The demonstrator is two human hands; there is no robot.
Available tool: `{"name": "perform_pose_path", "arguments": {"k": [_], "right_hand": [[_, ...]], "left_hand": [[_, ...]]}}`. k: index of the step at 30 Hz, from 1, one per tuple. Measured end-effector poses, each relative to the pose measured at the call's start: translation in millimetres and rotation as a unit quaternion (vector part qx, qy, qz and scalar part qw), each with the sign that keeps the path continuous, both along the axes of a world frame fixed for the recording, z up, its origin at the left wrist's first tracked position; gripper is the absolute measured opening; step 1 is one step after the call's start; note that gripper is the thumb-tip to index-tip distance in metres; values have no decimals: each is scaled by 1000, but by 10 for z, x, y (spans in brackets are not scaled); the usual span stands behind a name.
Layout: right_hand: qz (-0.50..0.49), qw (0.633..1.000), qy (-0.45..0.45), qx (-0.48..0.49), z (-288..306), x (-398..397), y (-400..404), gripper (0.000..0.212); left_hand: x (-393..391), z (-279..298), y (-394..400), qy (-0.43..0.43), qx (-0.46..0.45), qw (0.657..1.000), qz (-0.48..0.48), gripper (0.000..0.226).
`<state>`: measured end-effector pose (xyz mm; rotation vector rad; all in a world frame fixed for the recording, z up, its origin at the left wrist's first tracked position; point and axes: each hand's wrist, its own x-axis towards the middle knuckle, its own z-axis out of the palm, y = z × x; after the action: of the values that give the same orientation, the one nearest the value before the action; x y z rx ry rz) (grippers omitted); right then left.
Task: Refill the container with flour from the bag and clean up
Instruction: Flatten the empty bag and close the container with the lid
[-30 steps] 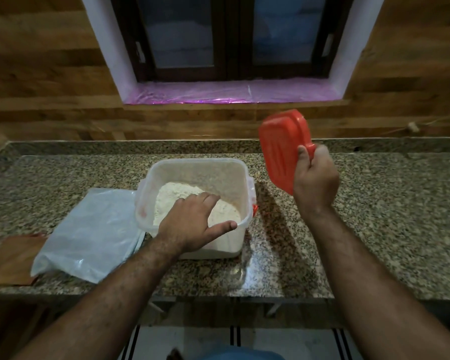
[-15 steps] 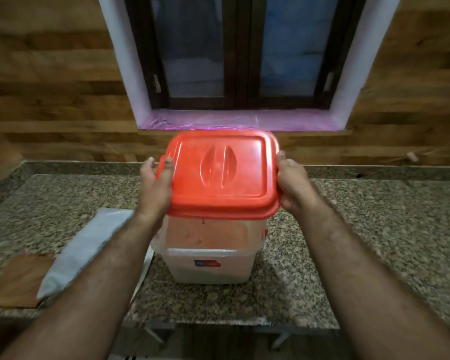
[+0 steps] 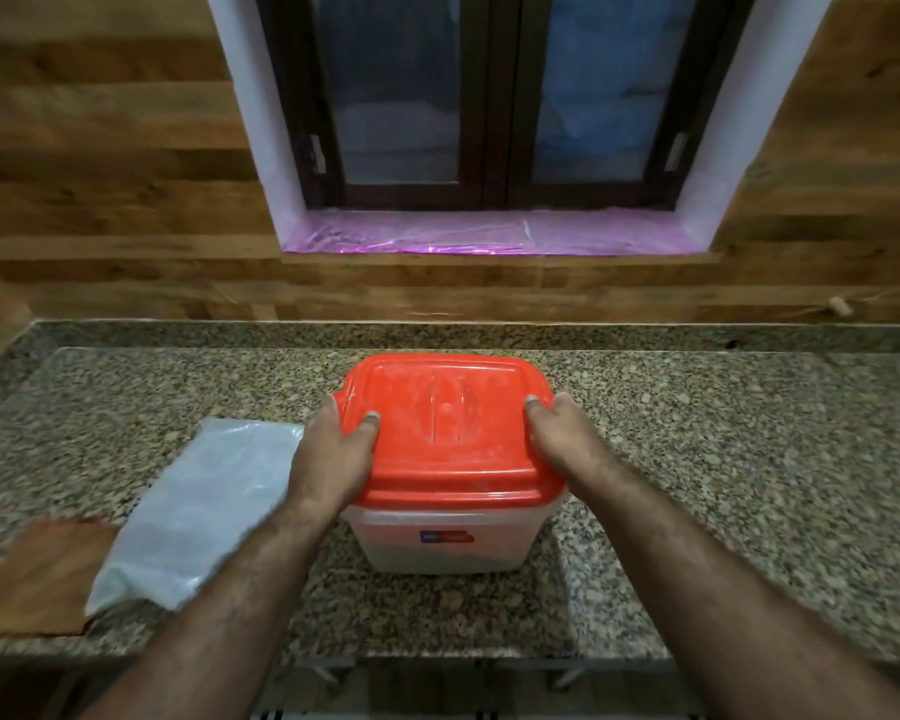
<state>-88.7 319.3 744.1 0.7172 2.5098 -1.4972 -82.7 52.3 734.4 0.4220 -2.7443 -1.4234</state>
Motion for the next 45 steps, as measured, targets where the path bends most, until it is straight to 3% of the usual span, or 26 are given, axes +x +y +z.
{"name": "perform_pose_path", "arguments": {"k": [3,6,15,20,23,25,27,30,34,36,38,41,45], "right_hand": [[-3,998,-11,59,-60,52,-37,47],[-12,994,4,107,-111,45,-84,52],[4,991,9,136,-151,2,-87,50],[6,1000,-15,11,-160,-18,8,47],[-1,990,-30,-139,-155,-17,132,54],[-2,967,-53,-250,-182,4,221,68],[-10,936,-92,-340,-171,54,227,61],[-25,918,-111,-379,-138,46,210,53],[-41,951,-78,-296,-77,29,274,64],[-69,982,-22,-176,-45,30,275,65],[-77,997,10,-9,14,24,149,69],[-20,970,-17,242,84,71,-119,53],[-15,954,6,299,54,143,-175,54]], "left_hand": [[26,9,2,-21,-24,999,-28,70],[11,-65,-42,-28,9,999,-28,76],[78,-198,-133,-40,0,999,-28,64],[-154,-130,-280,-103,155,981,-55,42],[-195,-62,-365,-174,203,958,-107,38],[-188,-59,-413,-220,239,940,-104,50],[-190,-83,-421,-244,293,921,-77,70],[-149,-53,-408,-238,303,921,-60,72],[-182,-25,-474,-158,228,961,12,67],[-222,31,-473,-88,144,985,35,64],[-228,110,-385,-53,-13,998,24,66],[-114,205,-159,-39,-260,965,1,59],[-41,168,15,-16,-359,933,-3,57]]}}
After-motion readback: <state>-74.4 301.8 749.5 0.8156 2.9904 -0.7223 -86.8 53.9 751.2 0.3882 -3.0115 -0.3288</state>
